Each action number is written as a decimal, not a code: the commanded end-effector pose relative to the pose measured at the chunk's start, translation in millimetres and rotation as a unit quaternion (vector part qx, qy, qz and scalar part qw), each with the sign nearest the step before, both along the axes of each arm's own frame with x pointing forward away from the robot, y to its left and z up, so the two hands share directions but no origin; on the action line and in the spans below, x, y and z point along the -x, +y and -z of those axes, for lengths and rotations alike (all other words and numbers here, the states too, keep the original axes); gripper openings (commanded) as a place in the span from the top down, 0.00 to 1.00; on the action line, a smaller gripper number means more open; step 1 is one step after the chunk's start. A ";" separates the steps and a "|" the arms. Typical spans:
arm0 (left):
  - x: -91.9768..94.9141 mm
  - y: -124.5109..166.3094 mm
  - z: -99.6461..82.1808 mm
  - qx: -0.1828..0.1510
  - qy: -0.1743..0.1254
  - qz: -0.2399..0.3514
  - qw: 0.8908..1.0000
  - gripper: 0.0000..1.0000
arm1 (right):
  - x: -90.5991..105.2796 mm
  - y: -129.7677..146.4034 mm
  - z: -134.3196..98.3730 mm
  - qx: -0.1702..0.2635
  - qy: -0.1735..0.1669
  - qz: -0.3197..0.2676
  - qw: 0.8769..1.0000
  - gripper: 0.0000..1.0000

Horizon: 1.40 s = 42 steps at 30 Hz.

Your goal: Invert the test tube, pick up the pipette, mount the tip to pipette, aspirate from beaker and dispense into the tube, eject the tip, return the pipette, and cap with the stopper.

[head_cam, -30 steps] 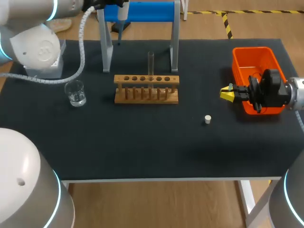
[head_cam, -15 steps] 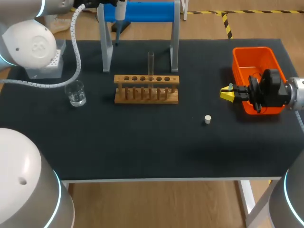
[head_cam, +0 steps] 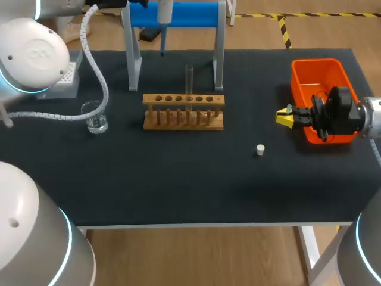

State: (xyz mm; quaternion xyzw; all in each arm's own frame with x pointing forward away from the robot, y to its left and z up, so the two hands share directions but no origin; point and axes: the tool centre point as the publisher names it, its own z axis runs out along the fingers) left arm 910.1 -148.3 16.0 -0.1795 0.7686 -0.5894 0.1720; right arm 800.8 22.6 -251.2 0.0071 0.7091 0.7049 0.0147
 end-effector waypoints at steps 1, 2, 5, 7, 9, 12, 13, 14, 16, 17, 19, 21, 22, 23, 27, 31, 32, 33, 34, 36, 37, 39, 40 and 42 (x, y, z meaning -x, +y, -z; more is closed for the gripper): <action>18.0 0.8 -2.9 0.010 0.021 0.117 0.993 1.00 | 0.4 -0.3 0.1 0.000 0.000 0.000 1.000 1.00; 22.8 -2.4 -3.4 0.007 0.022 0.130 0.991 1.00 | 0.4 -0.3 0.1 0.000 0.000 0.000 1.000 1.00; 36.1 -11.7 -5.4 0.007 0.026 0.170 0.985 1.00 | 0.4 -0.3 0.1 0.000 0.000 0.000 1.000 1.00; 44.1 -17.8 -5.4 0.002 0.032 0.190 0.981 1.00 | 0.4 -0.3 0.1 0.000 0.000 0.000 1.000 1.00; 50.6 -22.2 -5.6 0.008 0.034 0.201 0.979 1.00 | 0.4 -0.3 0.1 0.000 0.000 0.000 1.000 1.00; 58.4 -29.2 -3.0 0.013 0.039 0.209 0.977 1.00 | 0.4 -0.3 0.1 0.000 0.000 0.000 1.000 1.00; 60.7 -31.9 -1.5 0.014 0.040 0.211 0.977 1.00 | 0.4 -0.3 0.1 0.000 0.000 0.000 1.000 1.00; 62.4 -34.5 0.0 0.021 0.043 0.214 0.976 1.00 | 0.4 -0.3 0.1 0.000 0.000 0.000 1.000 1.00; 65.1 -39.2 2.9 0.026 0.044 0.216 0.975 1.00 | 0.4 -0.3 0.1 0.000 0.000 0.000 1.000 1.00; 66.1 -41.7 4.3 0.033 0.044 0.219 0.974 1.00 | 0.4 -0.3 0.1 0.000 0.000 0.000 1.000 1.00; 67.1 -46.4 7.0 0.045 0.046 0.223 0.973 1.00 | 0.4 -0.3 0.1 0.000 0.000 0.000 1.000 1.00; 65.1 -50.1 10.5 0.040 0.053 0.218 0.974 1.00 | 0.4 -0.3 0.1 0.000 0.000 0.000 1.000 1.00; 65.1 -50.1 10.5 0.040 0.053 0.218 0.974 1.00 | 0.4 -0.3 0.1 0.000 0.000 0.000 1.000 1.00; 65.1 -50.1 10.5 0.040 0.053 0.218 0.974 1.00 | 0.4 -0.3 0.1 0.000 0.000 0.000 1.000 1.00; 65.1 -50.1 10.5 0.040 0.053 0.218 0.974 1.00 | 0.4 -0.3 0.1 0.000 0.000 0.000 1.000 1.00; 65.1 -50.1 10.5 0.040 0.053 0.218 0.974 1.00 | 0.4 -0.3 0.1 0.000 0.000 0.000 1.000 1.00; 65.1 -50.1 10.5 0.040 0.053 0.218 0.974 1.00 | 0.4 -0.3 0.1 0.000 0.000 0.000 1.000 1.00; 65.1 -50.1 10.5 0.040 0.053 0.218 0.974 1.00 | 0.4 -0.3 0.1 0.000 0.000 0.000 1.000 1.00; 65.1 -50.1 10.5 0.040 0.053 0.218 0.974 1.00 | 0.4 -0.3 0.1 0.000 0.000 0.000 1.000 1.00; 65.1 -50.1 10.5 0.040 0.053 0.218 0.974 1.00 | 0.4 -0.3 0.1 0.000 0.000 0.000 1.000 1.00; 65.1 -50.1 10.5 0.040 0.053 0.218 0.974 1.00 | 0.4 -0.3 0.1 0.000 0.000 0.000 1.000 1.00; 65.1 -50.1 10.5 0.040 0.053 0.218 0.974 1.00 | 0.4 -0.3 0.1 0.000 0.000 0.000 1.000 1.00; 65.1 -50.1 10.5 0.040 0.053 0.218 0.974 1.00 | 0.4 -0.3 0.1 0.000 0.000 0.000 1.000 1.00; 65.1 -50.1 10.5 0.040 0.053 0.218 0.974 1.00 | 0.4 -0.3 0.1 0.000 0.000 0.000 1.000 1.00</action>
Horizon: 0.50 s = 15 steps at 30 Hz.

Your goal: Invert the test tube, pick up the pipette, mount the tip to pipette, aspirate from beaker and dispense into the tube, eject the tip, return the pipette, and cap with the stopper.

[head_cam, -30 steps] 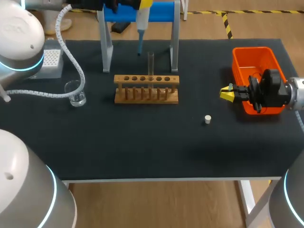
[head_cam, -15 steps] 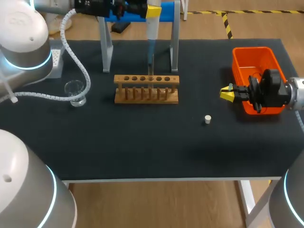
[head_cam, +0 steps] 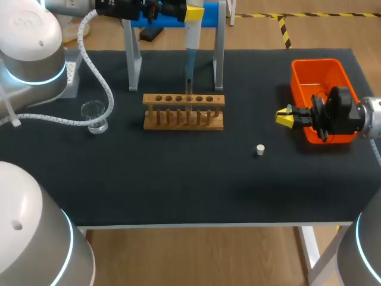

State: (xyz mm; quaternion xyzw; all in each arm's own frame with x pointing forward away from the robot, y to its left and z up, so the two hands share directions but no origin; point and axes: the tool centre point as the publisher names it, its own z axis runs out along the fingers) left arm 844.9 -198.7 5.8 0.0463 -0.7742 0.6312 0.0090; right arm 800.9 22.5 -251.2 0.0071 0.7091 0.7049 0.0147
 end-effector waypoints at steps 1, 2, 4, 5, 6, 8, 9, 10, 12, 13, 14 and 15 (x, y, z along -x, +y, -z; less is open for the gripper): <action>-0.1 0.3 0.3 0.002 -0.001 0.000 1.000 1.00 | 0.4 -0.3 0.1 0.000 0.000 0.000 1.000 1.00; -0.1 0.3 0.3 0.002 -0.001 0.000 1.000 1.00 | 0.4 -0.3 0.1 0.000 0.000 0.000 1.000 1.00; 1.7 -3.5 4.1 0.009 -0.002 0.002 1.000 1.00 | 0.4 -0.3 0.1 0.000 0.000 0.000 1.000 1.00; 2.7 -5.8 5.5 0.011 -0.003 0.003 1.000 1.00 | 0.4 -0.3 0.1 0.000 0.000 0.000 1.000 1.00; 3.8 -8.5 6.6 0.013 -0.003 0.005 1.000 1.00 | 0.4 -0.3 0.1 0.000 0.000 0.000 1.000 1.00; 6.4 -13.4 8.4 0.019 -0.005 0.008 1.000 1.00 | 0.4 -0.3 0.1 0.000 0.000 0.000 1.000 1.00; 7.8 -16.1 9.5 0.019 -0.005 0.009 1.000 1.00 | 0.4 -0.3 0.1 0.000 0.000 0.000 1.000 1.00; 8.5 -18.1 10.7 0.021 -0.005 0.010 1.000 1.00 | 0.4 -0.3 0.1 0.000 0.000 0.000 1.000 1.00; 10.5 -24.0 13.9 0.023 -0.003 0.013 1.000 1.00 | 0.4 -0.3 0.1 0.000 0.000 0.000 1.000 1.00; 11.7 -26.1 14.9 0.024 -0.003 0.014 1.000 1.00 | 0.4 -0.3 0.1 0.000 0.000 0.000 1.000 1.00; 13.1 -28.1 16.0 0.030 -0.004 0.014 0.999 1.00 | 0.4 -0.3 0.1 0.000 0.000 0.000 1.000 1.00; 13.8 -29.4 16.5 0.031 -0.004 0.014 0.999 1.00 | 0.4 -0.3 0.1 0.000 0.000 0.000 1.000 1.00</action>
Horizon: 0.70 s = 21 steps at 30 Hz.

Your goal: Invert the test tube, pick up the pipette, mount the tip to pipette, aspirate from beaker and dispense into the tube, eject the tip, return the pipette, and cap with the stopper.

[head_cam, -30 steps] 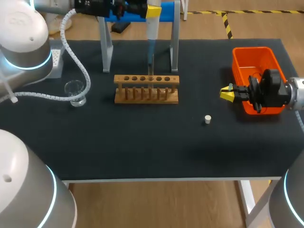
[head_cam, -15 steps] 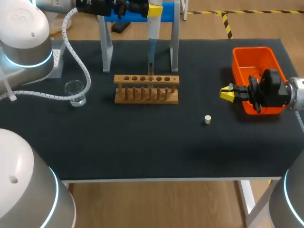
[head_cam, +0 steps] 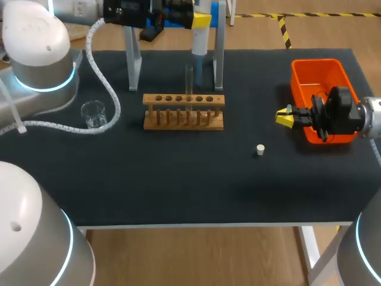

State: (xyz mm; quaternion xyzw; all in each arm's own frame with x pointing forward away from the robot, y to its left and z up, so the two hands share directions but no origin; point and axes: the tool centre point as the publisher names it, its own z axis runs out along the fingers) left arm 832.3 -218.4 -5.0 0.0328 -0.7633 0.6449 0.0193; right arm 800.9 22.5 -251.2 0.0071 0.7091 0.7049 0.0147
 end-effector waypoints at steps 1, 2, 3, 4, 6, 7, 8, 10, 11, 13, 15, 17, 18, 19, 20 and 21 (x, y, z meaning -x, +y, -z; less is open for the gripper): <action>2.2 -12.3 6.4 0.015 -0.003 -0.002 1.000 1.00 | 0.4 -0.3 0.1 0.000 0.000 0.000 1.000 1.00; 3.0 -14.3 6.9 0.015 -0.003 -0.002 1.000 1.00 | 0.4 -0.3 0.1 0.000 0.000 0.000 1.000 1.00; 3.3 -15.2 7.2 0.017 -0.004 -0.001 1.000 1.00 | 0.4 -0.3 0.1 0.000 0.000 0.000 1.000 1.00; 3.7 -16.1 7.4 0.019 -0.006 -0.003 1.000 1.00 | 0.4 -0.3 0.1 0.000 0.000 0.000 1.000 1.00; 5.8 -17.7 7.8 0.022 -0.009 -0.006 1.000 1.00 | 0.4 -0.3 0.1 0.000 0.000 0.000 1.000 1.00; 6.7 -18.1 8.3 0.020 -0.012 -0.011 1.000 1.00 | 0.4 -0.3 0.1 0.000 0.000 0.000 1.000 1.00; 7.7 -18.3 8.8 0.023 -0.017 -0.016 0.999 1.00 | 0.4 -0.3 0.1 0.000 0.000 0.000 1.000 1.00; 9.1 -17.9 9.5 0.025 -0.019 -0.018 0.999 1.00 | 0.4 -0.3 0.1 0.000 0.000 0.000 1.000 1.00; 9.5 -18.3 10.4 0.024 -0.019 -0.018 0.999 1.00 | 0.4 -0.3 0.1 0.000 0.000 0.000 1.000 1.00; 10.0 -19.6 11.6 0.018 -0.020 -0.018 0.999 1.00 | 0.4 -0.3 0.1 0.000 0.000 0.000 1.000 1.00; 10.0 -19.8 11.7 0.020 -0.022 -0.019 0.999 1.00 | 0.4 -0.3 0.1 0.000 0.000 0.000 1.000 1.00; 10.0 -20.0 11.5 0.020 -0.024 -0.021 0.999 1.00 | 0.4 -0.3 0.1 0.000 0.000 0.000 1.000 1.00; 9.9 -20.1 11.1 0.020 -0.025 -0.021 0.999 1.00 | 0.4 -0.3 0.1 0.000 0.000 0.000 1.000 1.00; 9.6 -20.4 10.8 0.016 -0.026 -0.020 0.999 1.00 | 0.4 -0.3 0.1 0.000 0.000 0.000 1.000 1.00; 9.2 -20.6 10.6 0.015 -0.026 -0.020 0.999 1.00 | 0.4 -0.3 0.1 0.000 0.000 0.000 1.000 1.00; 8.6 -20.6 10.1 0.014 -0.027 -0.020 0.999 1.00 | 0.4 -0.3 0.1 0.000 0.000 0.000 1.000 1.00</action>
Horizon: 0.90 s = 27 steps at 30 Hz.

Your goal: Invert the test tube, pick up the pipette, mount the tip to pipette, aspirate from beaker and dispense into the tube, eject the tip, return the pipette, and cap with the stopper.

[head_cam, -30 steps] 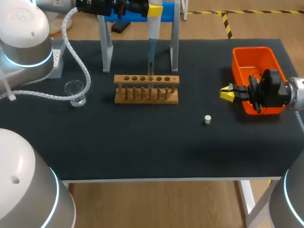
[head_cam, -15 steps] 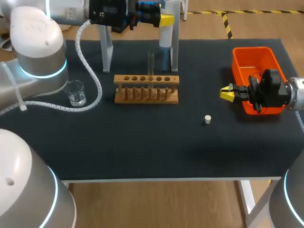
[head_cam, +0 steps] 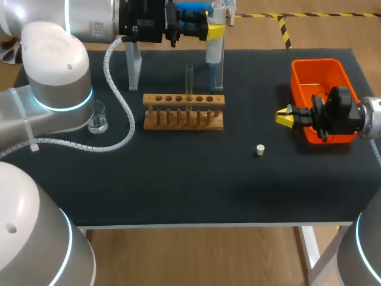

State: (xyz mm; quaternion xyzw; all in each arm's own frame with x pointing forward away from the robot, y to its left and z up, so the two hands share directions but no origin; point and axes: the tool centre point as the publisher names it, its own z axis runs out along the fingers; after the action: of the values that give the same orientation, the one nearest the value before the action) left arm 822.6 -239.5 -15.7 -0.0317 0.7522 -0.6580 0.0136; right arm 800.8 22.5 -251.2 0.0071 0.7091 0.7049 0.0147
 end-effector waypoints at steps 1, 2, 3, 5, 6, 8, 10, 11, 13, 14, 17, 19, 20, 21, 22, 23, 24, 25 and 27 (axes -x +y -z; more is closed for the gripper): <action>-1.7 0.8 -1.6 -0.005 -0.003 0.001 1.000 1.00 | 0.4 -0.3 0.1 0.000 0.000 0.000 1.000 1.00; -2.3 0.9 -2.5 -0.011 -0.005 0.002 1.000 1.00 | 0.4 -0.3 0.1 0.000 0.000 0.000 1.000 1.00; -2.7 0.9 -3.7 -0.014 -0.007 0.001 1.000 1.00 | 0.4 -0.3 0.1 0.000 0.000 0.000 1.000 1.00; -2.9 1.7 -5.3 -0.013 -0.011 0.000 1.000 1.00 | 0.4 -0.3 0.1 0.000 0.000 0.000 1.000 1.00; -3.0 2.2 -5.7 -0.013 -0.013 -0.001 1.000 1.00 | 0.4 -0.3 0.1 0.000 0.000 0.000 1.000 1.00; -3.1 2.8 -5.9 -0.016 -0.015 -0.002 1.000 1.00 | 0.4 -0.3 0.1 0.000 0.000 0.000 1.000 1.00; -3.0 3.3 -6.0 -0.019 -0.017 -0.003 1.000 1.00 | 0.4 -0.3 0.1 0.000 0.000 0.000 1.000 1.00; -3.0 3.5 -6.0 -0.020 -0.020 -0.005 1.000 1.00 | 0.4 -0.3 0.1 0.000 0.000 0.000 1.000 1.00; -3.0 3.7 -6.0 -0.021 -0.023 -0.006 1.000 1.00 | 0.4 -0.3 0.1 0.000 0.000 0.000 1.000 1.00; -2.9 3.8 -6.0 -0.021 -0.024 -0.006 0.999 1.00 | 0.4 -0.3 0.1 0.000 0.000 0.000 1.000 1.00; -2.6 3.5 -5.5 -0.027 -0.027 -0.008 0.999 1.00 | 0.4 -0.3 0.1 0.000 0.000 0.000 1.000 1.00; -2.2 2.6 -5.2 -0.030 -0.030 -0.009 0.999 1.00 | 0.4 -0.3 0.1 0.000 0.000 0.000 1.000 1.00; -2.1 2.1 -4.9 -0.031 -0.030 -0.009 0.999 1.00 | 0.4 -0.3 0.1 0.000 0.000 0.000 1.000 1.00; -2.1 2.0 -4.8 -0.030 -0.030 -0.008 0.999 1.00 | 0.4 -0.3 0.1 0.000 0.000 0.000 1.000 1.00; -2.1 2.0 -4.6 -0.030 -0.029 -0.009 0.999 1.00 | 0.4 -0.3 0.1 0.000 0.000 0.000 1.000 1.00; -2.1 2.0 -4.4 -0.029 -0.029 -0.009 0.999 1.00 | 0.4 -0.3 0.1 0.000 0.000 0.000 1.000 1.00; -1.9 2.0 -4.1 -0.029 -0.029 -0.009 0.999 1.00 | 0.4 -0.3 0.1 0.000 0.000 0.000 1.000 1.00; -1.8 2.0 -3.9 -0.029 -0.029 -0.010 0.999 1.00 | 0.4 -0.3 0.1 0.000 0.000 0.000 1.000 1.00; -1.6 2.0 -3.7 -0.029 -0.029 -0.011 0.999 1.00 | 0.4 -0.3 0.1 0.000 0.000 0.000 1.000 1.00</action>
State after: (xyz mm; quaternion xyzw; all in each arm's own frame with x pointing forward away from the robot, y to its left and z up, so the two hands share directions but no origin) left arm 825.6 -237.8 -11.3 -0.0194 0.7707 -0.6356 0.0417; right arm 800.9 22.5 -251.2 0.0071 0.7091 0.7049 0.0147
